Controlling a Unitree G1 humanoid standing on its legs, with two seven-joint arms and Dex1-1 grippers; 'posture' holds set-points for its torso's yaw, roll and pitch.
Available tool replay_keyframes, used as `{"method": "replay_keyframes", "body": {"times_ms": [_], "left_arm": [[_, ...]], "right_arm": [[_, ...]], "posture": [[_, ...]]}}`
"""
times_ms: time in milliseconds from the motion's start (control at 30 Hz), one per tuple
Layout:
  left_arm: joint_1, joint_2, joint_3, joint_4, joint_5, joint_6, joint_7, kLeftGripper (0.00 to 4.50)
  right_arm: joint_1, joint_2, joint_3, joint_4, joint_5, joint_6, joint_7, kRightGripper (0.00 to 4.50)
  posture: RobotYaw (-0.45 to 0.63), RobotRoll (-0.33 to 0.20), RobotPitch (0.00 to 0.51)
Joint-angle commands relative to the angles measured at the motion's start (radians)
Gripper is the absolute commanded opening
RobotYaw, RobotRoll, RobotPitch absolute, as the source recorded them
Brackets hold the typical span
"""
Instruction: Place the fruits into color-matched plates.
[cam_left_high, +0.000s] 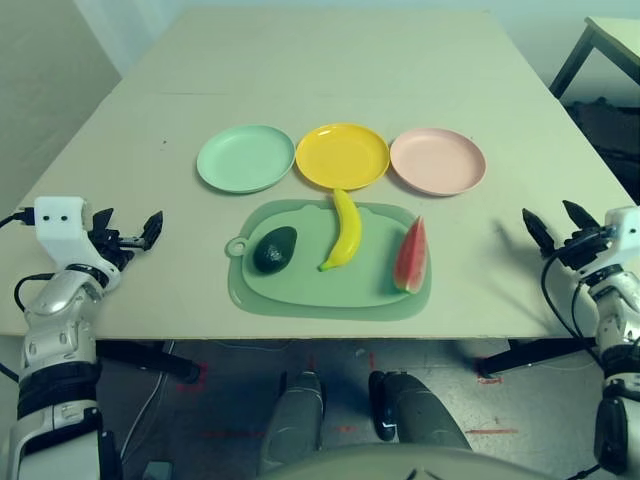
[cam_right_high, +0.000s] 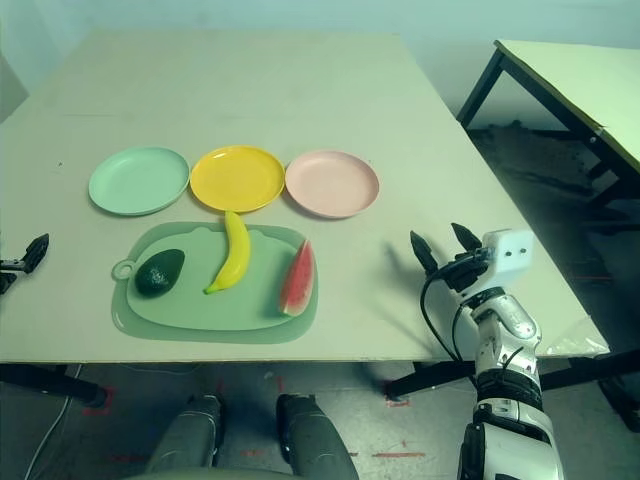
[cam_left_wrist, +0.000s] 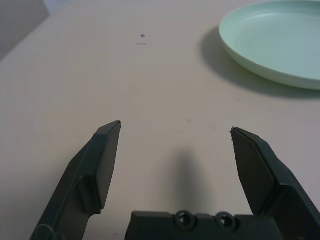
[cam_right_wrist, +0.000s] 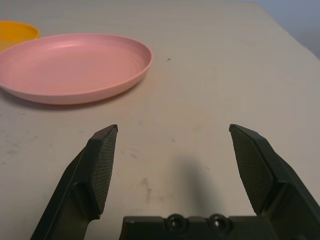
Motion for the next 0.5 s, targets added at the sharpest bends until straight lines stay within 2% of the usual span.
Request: {"method": "replay_keyframes", "body": {"times_ms": [33, 267, 500], "left_arm": [[0.001, 0.001, 0.002, -0.009, 0.006, 0.017, 0.009, 4.48], [0.028, 0.005, 0.02, -0.053, -0.002, 0.032, 0.017, 4.48], [0.046, -0.014, 0.039, -0.084, -0.022, 0.054, 0.028, 4.48]], "right_arm": [[0.003, 0.01, 0.003, 0.021, -0.003, 0.0, 0.0, 4.48], [-0.026, 0.002, 0.005, 0.063, -0.008, -0.002, 0.015, 4.48], [-0.029, -0.029, -0.012, 0.074, 0.002, -0.001, 0.034, 4.48]], "posture": [[0.09, 0.0, 0.134], [0.1, 0.0, 0.145], [0.06, 0.0, 0.147]]}}
